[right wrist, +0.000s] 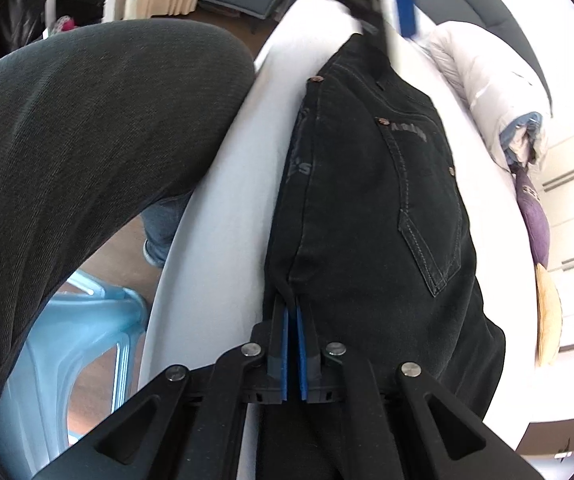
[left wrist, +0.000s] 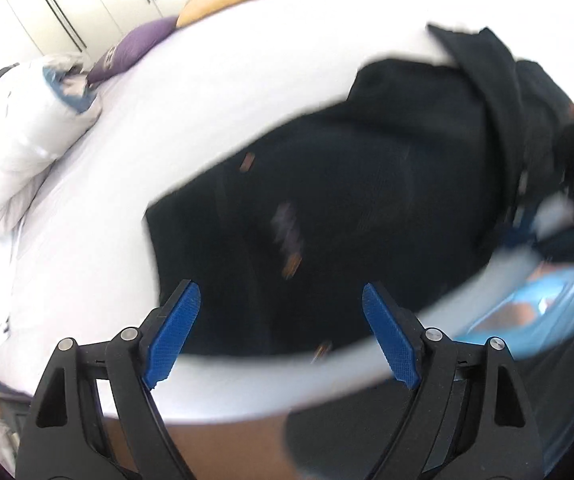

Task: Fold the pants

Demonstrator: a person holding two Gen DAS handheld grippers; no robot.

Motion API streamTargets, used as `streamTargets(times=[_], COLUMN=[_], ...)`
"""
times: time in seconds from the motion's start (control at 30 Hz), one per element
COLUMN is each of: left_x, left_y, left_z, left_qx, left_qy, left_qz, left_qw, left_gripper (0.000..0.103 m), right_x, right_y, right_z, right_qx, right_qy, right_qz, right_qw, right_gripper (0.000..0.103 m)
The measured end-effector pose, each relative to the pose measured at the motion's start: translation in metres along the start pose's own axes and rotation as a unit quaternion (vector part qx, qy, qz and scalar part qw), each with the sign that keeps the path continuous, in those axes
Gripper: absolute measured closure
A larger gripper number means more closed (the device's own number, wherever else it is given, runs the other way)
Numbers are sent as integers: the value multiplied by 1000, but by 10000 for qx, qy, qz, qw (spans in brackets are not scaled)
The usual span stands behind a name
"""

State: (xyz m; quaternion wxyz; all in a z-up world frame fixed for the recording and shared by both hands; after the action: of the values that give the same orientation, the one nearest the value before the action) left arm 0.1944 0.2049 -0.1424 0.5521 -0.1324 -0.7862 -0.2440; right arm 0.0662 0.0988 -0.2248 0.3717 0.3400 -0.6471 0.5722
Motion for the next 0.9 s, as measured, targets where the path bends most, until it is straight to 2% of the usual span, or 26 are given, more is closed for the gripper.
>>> streamTargets(times=[0.07,0.1,0.17,0.2,0.23,0.3,0.37,0.43,0.5,0.53,0.63,0.7,0.77,0.83,0.87,0.9], left_x=[-6,-13,-33,-50,-63,-90,-96,-92,-78,-69,-46,-42,-57,-87,-99,-102], left_y=[-19,-24,-43,-46,-50,-55,-58,-56,-57,-58,-67,-85,-108,-119,-119,-115], left_z=[-26,-36,-65,-72,-79,-82,-80,-79,-81,-85,-103,-119,-132,-139,-137,-136], left_qx=[-120,-165,-235,-213,-169,-71,102,179,173,236,415,245,2,-35,121,297], left_qy=[-58,-57,16,118,262,554,533,573,523,397,7,-111,74,457,524,483], left_qz=[143,214,277,317,407,472,532,571,544,666,1063,1227,1162,1315,1443,1599], left_qw=[9998,9996,9993,9992,9987,9973,9971,9966,9970,9967,9935,9921,9932,9903,9881,9855], left_gripper=[21,21,25,28,32,33,33,33,41,46,46,46,47,58,58,58], right_x=[2,5,11,15,21,34,42,50,58,58,50,40,32,21,12,1], right_y=[-3,-6,-12,-17,-22,-36,-51,-73,-104,-121,-180,-215,-238,-259,-269,-277], right_z=[2,4,13,18,27,53,79,113,153,174,244,281,302,318,327,337], right_qx=[-242,-424,-830,-1034,-1291,-2011,-2660,-3419,-4278,-4671,-5902,-6527,-6818,-7166,-7339,-7566], right_qy=[-26,-46,-77,-102,-156,-344,-408,-466,-595,-627,-592,-532,-538,-620,-772,-918], right_qz=[36,18,-150,-263,-450,-933,-1218,-1397,-1566,-1587,-1543,-1594,-1655,-1840,-2078,-2385], right_qw=[9997,9991,9964,9942,9905,9745,9554,9281,8882,8676,7902,7387,7105,6699,6421,6019], right_gripper=[93,88,84,78,57,43,43,43,43,41,41,41,41,41,41,41])
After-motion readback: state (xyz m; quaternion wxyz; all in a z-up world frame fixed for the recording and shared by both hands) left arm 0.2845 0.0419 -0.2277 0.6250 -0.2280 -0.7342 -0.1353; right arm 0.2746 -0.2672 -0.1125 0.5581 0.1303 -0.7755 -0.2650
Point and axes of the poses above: each gripper's, at about its wrist camera, not at the fingertips, and x roughly against the way its jaws point, y to its left, z to its underside, the point moved 2 cm from there along -x, roughly the way its jaws point, and after that the axes turned 13 degrees about y, right-handed, at the moved point
